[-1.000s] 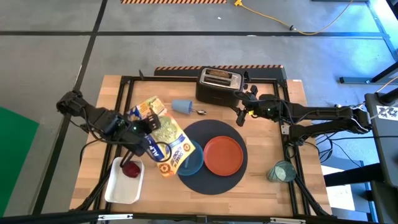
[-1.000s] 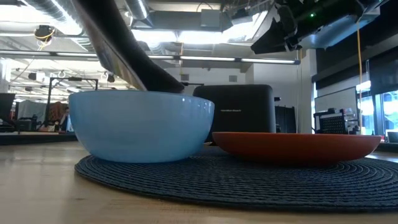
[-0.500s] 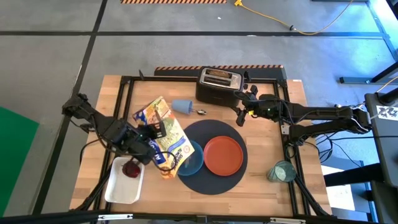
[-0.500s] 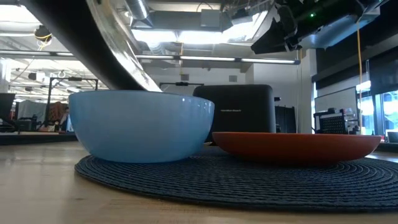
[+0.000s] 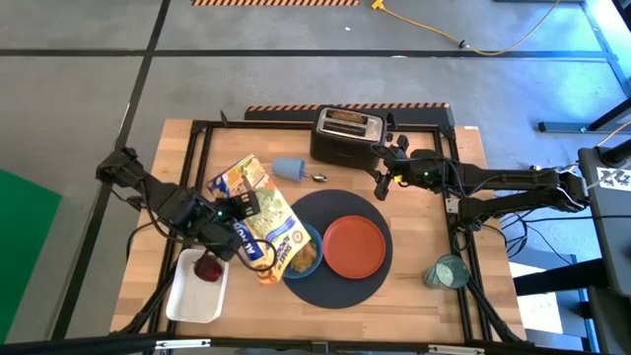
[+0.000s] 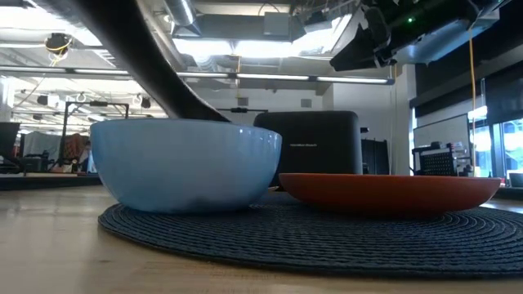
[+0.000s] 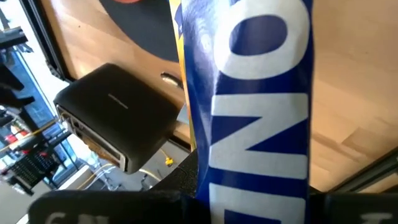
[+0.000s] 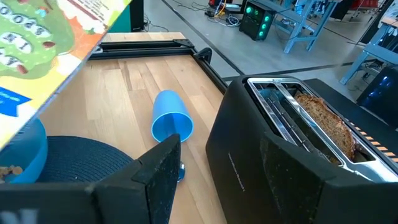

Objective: Arrange a breakfast setting
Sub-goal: Pour the cereal from the cereal box into the blue bowl

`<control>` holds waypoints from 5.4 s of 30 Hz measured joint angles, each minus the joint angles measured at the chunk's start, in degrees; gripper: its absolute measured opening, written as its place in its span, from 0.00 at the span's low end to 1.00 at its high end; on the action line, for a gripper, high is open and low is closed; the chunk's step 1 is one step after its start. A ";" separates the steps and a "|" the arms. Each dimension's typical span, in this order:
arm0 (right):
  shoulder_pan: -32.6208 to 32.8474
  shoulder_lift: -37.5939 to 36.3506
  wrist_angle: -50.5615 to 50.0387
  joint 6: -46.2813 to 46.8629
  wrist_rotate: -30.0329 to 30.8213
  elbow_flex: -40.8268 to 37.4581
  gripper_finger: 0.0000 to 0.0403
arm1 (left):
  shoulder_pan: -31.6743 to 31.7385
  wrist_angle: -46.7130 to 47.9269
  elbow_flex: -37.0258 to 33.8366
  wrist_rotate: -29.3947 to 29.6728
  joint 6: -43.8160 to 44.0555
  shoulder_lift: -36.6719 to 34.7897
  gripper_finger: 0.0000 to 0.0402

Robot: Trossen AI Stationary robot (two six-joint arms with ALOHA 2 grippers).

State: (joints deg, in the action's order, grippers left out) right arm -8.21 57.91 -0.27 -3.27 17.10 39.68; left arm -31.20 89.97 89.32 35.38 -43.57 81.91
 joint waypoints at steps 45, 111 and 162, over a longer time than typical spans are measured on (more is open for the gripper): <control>-0.02 0.07 1.05 2.36 -3.55 0.00 0.52 | -0.44 -3.10 -15.63 -10.23 34.38 -23.05 0.06; -2.03 32.64 26.05 2.98 -41.72 28.33 0.40 | 10.50 -100.96 -59.41 3.23 42.24 -47.13 0.22; -1.94 25.30 9.22 -10.19 -27.14 28.26 0.68 | 19.67 -111.73 -58.96 13.02 23.18 -46.34 0.03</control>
State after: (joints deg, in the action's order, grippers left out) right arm -10.15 83.21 8.96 -13.45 -10.04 67.94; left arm -11.53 -21.76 30.36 48.40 -20.40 35.57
